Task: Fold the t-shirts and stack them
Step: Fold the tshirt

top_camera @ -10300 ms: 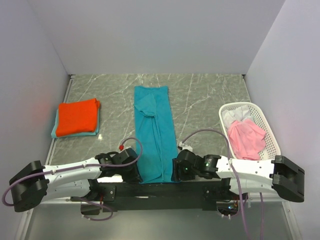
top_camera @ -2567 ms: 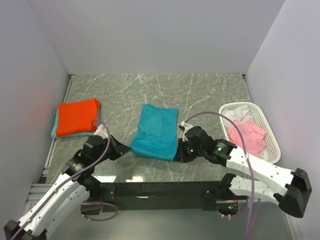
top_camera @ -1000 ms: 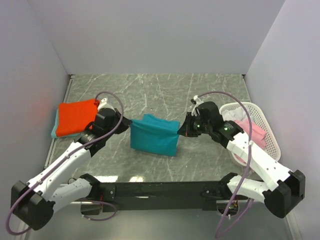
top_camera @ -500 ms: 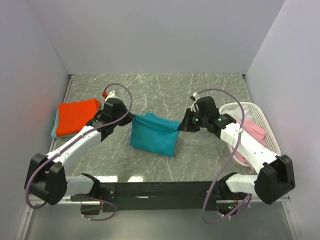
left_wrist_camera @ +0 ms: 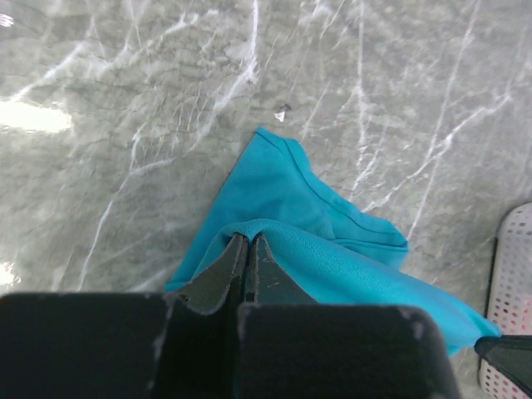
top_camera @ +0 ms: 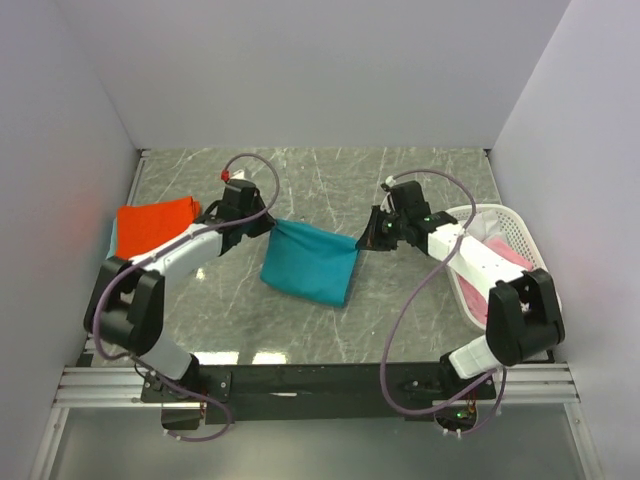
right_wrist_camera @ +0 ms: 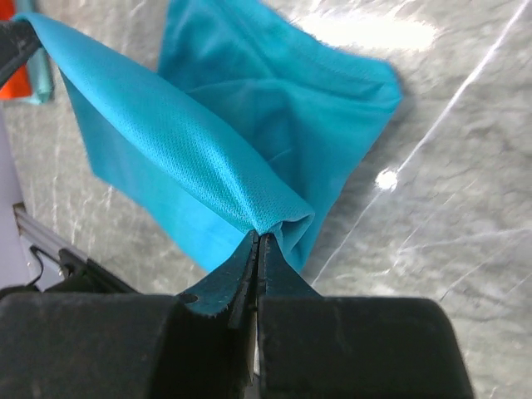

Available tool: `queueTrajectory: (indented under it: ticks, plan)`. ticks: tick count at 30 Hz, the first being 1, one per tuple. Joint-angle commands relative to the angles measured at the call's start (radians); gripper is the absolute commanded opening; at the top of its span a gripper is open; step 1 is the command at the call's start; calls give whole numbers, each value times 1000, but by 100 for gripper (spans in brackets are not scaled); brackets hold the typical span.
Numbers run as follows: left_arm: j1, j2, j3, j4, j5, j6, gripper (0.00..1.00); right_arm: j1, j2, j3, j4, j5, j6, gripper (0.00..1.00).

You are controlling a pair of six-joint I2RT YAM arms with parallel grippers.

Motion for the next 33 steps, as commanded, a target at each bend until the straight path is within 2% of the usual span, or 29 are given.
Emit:
queueTrajectory:
  ticks: [1, 12, 16, 18, 19, 21, 22, 27, 31, 33]
  plan:
    - [15, 63, 58, 54, 24, 32, 0, -31, 53, 56, 35, 26, -24, 0]
    - [28, 250, 153, 43, 4, 18, 1, -77, 252, 93, 186, -43, -17, 0]
    - [37, 284, 181, 32, 2, -9, 2, -80, 326, 151, 175, -44, -26, 0]
    - [37, 288, 196, 2, -8, -14, 25, -82, 341, 174, 141, -37, -38, 3]
    - [37, 285, 206, -8, -16, -15, 36, -80, 345, 186, 132, -37, -41, 23]
    - [37, 261, 206, -12, -25, -12, 82, -80, 339, 197, 106, -33, -53, 52]
    - [37, 247, 201, -12, -25, -12, 99, -80, 326, 205, 95, -28, -55, 68]
    - [26, 125, 160, -17, 7, -12, 99, -74, 213, 159, 77, -7, -53, 73]
    - [-12, 15, 72, -17, 19, -25, 99, -16, 66, 73, 68, 21, -53, 76]
    - [-58, -49, 39, -15, 12, -40, 99, 15, 8, 36, 90, -32, -44, 77]
